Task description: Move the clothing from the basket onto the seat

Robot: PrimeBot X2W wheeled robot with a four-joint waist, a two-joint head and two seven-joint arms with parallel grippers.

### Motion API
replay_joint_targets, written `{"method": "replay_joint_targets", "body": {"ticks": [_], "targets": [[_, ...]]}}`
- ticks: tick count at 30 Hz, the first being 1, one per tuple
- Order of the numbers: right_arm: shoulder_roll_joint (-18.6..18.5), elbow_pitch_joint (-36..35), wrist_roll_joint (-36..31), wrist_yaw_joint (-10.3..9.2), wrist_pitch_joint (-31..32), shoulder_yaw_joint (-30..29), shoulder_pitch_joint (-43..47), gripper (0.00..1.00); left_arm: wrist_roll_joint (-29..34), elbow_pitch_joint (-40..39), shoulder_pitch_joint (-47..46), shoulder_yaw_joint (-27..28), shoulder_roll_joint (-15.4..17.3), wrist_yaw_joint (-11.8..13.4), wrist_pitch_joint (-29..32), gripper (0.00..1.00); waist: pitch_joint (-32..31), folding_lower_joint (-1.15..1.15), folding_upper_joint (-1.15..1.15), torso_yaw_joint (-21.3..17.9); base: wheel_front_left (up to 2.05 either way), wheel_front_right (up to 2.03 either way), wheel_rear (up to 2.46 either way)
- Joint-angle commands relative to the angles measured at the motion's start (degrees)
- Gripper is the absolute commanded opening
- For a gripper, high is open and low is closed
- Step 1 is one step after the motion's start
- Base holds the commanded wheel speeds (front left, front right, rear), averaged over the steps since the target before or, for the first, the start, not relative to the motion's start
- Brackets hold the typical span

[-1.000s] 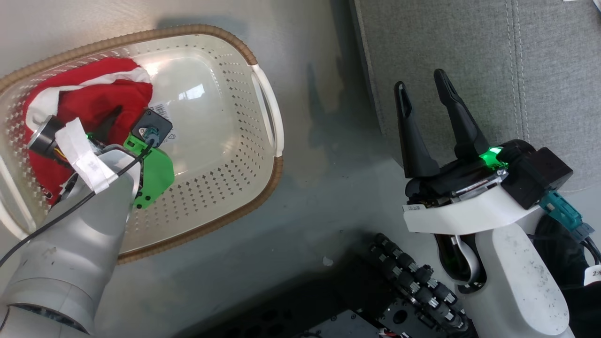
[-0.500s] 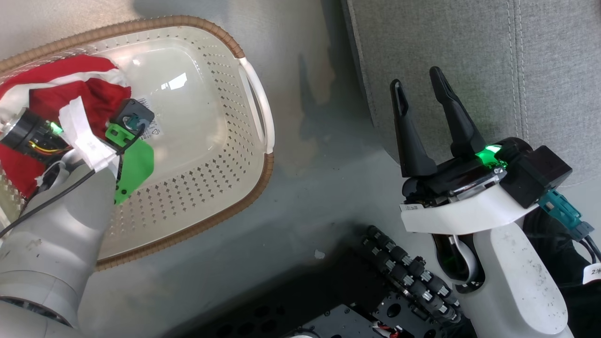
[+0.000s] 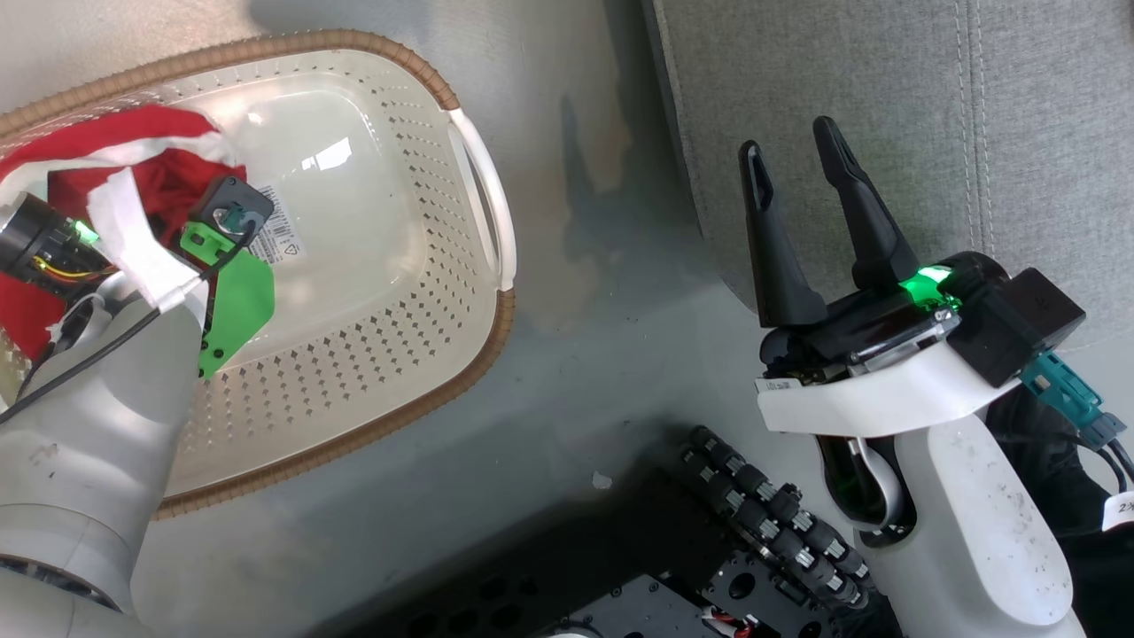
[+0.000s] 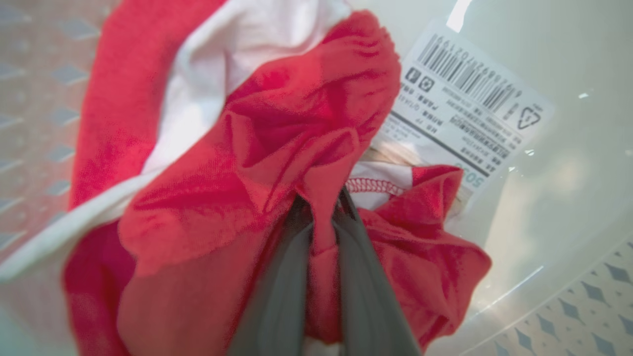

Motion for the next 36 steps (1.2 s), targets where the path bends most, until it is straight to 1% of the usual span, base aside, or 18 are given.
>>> {"method": "replay_joint_targets", "body": {"ticks": [1, 7, 11, 14, 19, 24, 30, 36], "targets": [[0.0, 0.0, 0.4, -0.01, -0.3, 0.1, -1.1, 1.00, -1.2, -0.3, -1.2, 0.5, 0.6, -0.6, -1.3, 0.00, -0.3, 0.00, 0.00, -0.1, 0.00, 0.00, 0.00], [0.0, 0.5, -0.6, -0.01, -0.3, -0.5, -1.5, 1.00, -4.6, -1.2, 1.2, 2.4, -0.9, -2.4, -8.3, 0.00, -3.0, 0.00, 0.00, 1.0, 0.00, 0.00, 0.00], [0.0, 0.8, -1.5, -0.01, -0.2, -1.6, -0.8, 1.00, -7.0, -1.8, 2.6, 3.9, -2.7, -3.6, -13.1, 0.00, -5.9, 0.00, 0.00, 2.7, 0.00, 0.00, 0.00], [0.0, 1.2, -2.7, -0.01, -0.2, -2.2, 0.2, 1.00, -8.5, -2.2, 3.8, 4.7, -4.9, -4.3, -16.2, 0.00, -8.6, 0.00, 0.00, 4.4, 0.00, 0.00, 0.00], [0.0, 1.9, -4.6, -0.01, -0.2, -3.4, 1.5, 1.00, -11.0, -3.6, 5.7, 5.8, -8.2, -5.2, -19.6, 0.00, -13.2, 0.00, 0.00, 7.1, 0.00, 0.00, 0.00], [-0.1, 3.0, -6.4, 0.00, -0.2, -4.5, 3.1, 1.00, -13.6, -6.7, 8.1, 7.2, -10.2, -6.4, -21.3, 0.00, -18.0, 0.00, 0.00, 9.3, 0.00, 0.00, 0.00], [-0.1, 4.3, -8.1, -0.01, -0.2, -5.4, 5.2, 1.00, -16.5, -14.4, 12.1, 9.2, -11.0, -7.1, -21.9, 0.00, -23.9, 0.00, 0.00, 11.3, 0.00, 0.00, 0.00], [-0.8, 5.3, -8.9, -0.01, 0.1, -5.8, 7.2, 1.00, -18.8, -27.4, 17.8, 12.6, -9.4, -5.7, -21.9, 0.00, -28.9, 0.00, 0.00, 12.8, 0.00, 0.00, 0.00]]}}
